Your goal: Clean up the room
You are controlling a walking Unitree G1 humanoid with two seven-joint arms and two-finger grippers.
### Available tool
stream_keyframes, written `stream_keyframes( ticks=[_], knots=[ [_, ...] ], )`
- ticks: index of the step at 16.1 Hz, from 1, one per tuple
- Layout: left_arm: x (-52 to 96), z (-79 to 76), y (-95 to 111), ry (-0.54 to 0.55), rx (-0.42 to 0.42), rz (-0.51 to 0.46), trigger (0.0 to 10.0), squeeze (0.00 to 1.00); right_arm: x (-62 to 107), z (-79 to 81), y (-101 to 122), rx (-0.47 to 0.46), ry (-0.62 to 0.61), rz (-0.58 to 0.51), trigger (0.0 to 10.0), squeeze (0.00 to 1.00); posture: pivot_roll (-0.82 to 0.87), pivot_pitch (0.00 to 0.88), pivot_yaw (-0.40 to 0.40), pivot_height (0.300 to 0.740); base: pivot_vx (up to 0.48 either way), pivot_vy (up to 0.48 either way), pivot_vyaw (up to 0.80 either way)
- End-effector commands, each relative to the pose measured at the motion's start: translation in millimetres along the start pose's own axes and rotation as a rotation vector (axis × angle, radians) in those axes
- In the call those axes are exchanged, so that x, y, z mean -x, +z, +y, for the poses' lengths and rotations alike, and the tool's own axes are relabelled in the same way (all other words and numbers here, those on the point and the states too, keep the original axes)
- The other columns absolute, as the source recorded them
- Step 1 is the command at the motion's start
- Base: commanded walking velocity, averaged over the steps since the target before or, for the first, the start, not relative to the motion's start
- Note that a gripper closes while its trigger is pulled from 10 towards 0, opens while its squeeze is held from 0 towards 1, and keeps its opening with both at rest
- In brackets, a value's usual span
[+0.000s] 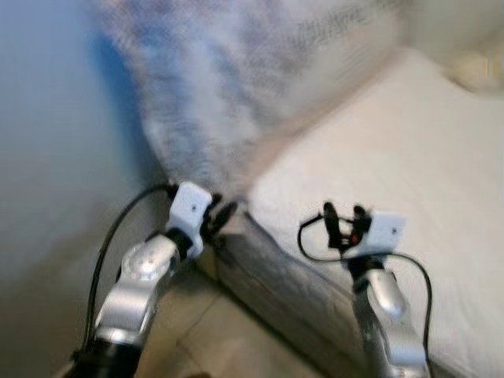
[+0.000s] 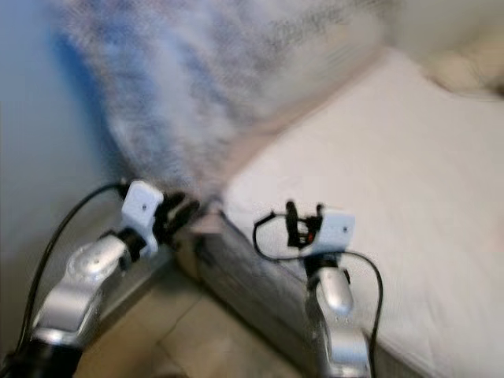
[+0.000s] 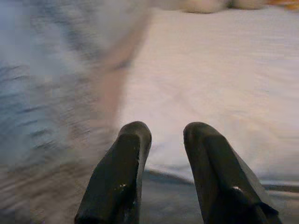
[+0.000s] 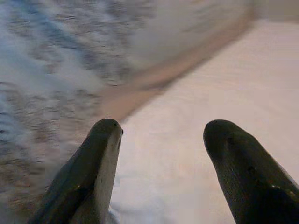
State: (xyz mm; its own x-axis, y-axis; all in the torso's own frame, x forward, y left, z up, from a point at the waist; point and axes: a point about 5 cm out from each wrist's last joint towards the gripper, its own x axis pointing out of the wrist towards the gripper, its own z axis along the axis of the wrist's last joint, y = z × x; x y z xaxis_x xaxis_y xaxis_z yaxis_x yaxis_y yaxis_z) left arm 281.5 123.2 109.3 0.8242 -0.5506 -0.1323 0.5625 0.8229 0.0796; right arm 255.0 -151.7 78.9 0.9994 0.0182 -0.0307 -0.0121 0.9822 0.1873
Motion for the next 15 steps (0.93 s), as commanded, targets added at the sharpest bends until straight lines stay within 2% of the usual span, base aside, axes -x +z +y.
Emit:
stream_keyframes(
  ticks=[1,3,4,5,6,7,8,9,10,12,15],
  knots=[
    [-1.7,-1.1,0.4,-0.019,-0.017,0.003,10.0,0.0,-0.1,-3.4,4.2,-0.006,-0.024,-0.018,10.0,0.0,0.01,0.0,0.0,0.74,0.0,0.0,-0.53],
    [-2.7,1.0,-0.7,-0.006,-0.019,0.011,10.0,0.0,0.4,-3.9,3.6,0.0,-0.037,-0.016,10.0,0.0,0.01,0.0,0.003,0.74,0.0,0.0,-0.54],
    [-3.5,4.1,-1.6,0.018,-0.035,0.018,10.0,0.0,-1.9,-3.8,0.3,0.038,-0.051,0.014,10.0,0.0,0.01,0.0,0.006,0.731,0.0,0.0,0.0],
    [-3.7,8.0,-1.2,0.051,-0.014,0.006,10.0,1.0,-5.4,-6.9,-2.9,0.087,-0.113,0.047,10.0,0.0,0.01,0.0,0.01,0.731,0.0,0.0,0.0],
    [-3.8,8.5,-0.5,0.051,-0.006,0.0,10.0,1.0,-6.7,-7.8,-1.8,0.048,-0.127,0.042,10.0,1.0,0.01,0.0,0.01,0.731,0.0,0.0,0.0],
    [-3.8,9.0,-0.4,0.057,0.004,-0.005,10.0,1.0,-6.9,-8.7,0.2,0.047,-0.133,0.032,10.0,1.0,0.01,0.0,0.01,0.731,0.0,0.0,0.0],
    [-3.2,14.9,1.2,0.1,0.091,-0.044,10.0,1.0,-6.9,-13.3,4.7,0.034,-0.159,0.002,10.0,1.0,0.01,0.0,0.01,0.731,0.0,0.0,0.0],
    [-0.8,25.0,2.3,0.179,0.167,-0.085,10.0,1.0,-6.3,-18.4,8.0,0.004,-0.193,-0.024,10.0,1.0,0.01,0.0,0.009,0.731,0.0,0.0,0.0],
    [5.2,38.8,-3.0,0.285,0.225,-0.082,10.0,1.0,-5.3,-23.7,12.8,-0.03,-0.23,-0.056,10.0,1.0,0.01,0.0,0.004,0.731,0.0,0.0,0.0],
    [11.5,38.8,-6.3,0.286,0.178,-0.06,10.0,1.0,-7.3,-23.0,14.2,-0.046,-0.204,-0.057,10.0,1.0,0.03,0.0,-0.011,0.731,0.0,0.0,0.0],
    [9.5,33.5,-2.4,0.237,0.168,-0.059,10.0,1.0,-13.9,-7.2,12.9,-0.037,-0.105,-0.047,10.0,1.0,0.05,0.0,-0.027,0.731,0.0,0.0,0.0]
  ],
)
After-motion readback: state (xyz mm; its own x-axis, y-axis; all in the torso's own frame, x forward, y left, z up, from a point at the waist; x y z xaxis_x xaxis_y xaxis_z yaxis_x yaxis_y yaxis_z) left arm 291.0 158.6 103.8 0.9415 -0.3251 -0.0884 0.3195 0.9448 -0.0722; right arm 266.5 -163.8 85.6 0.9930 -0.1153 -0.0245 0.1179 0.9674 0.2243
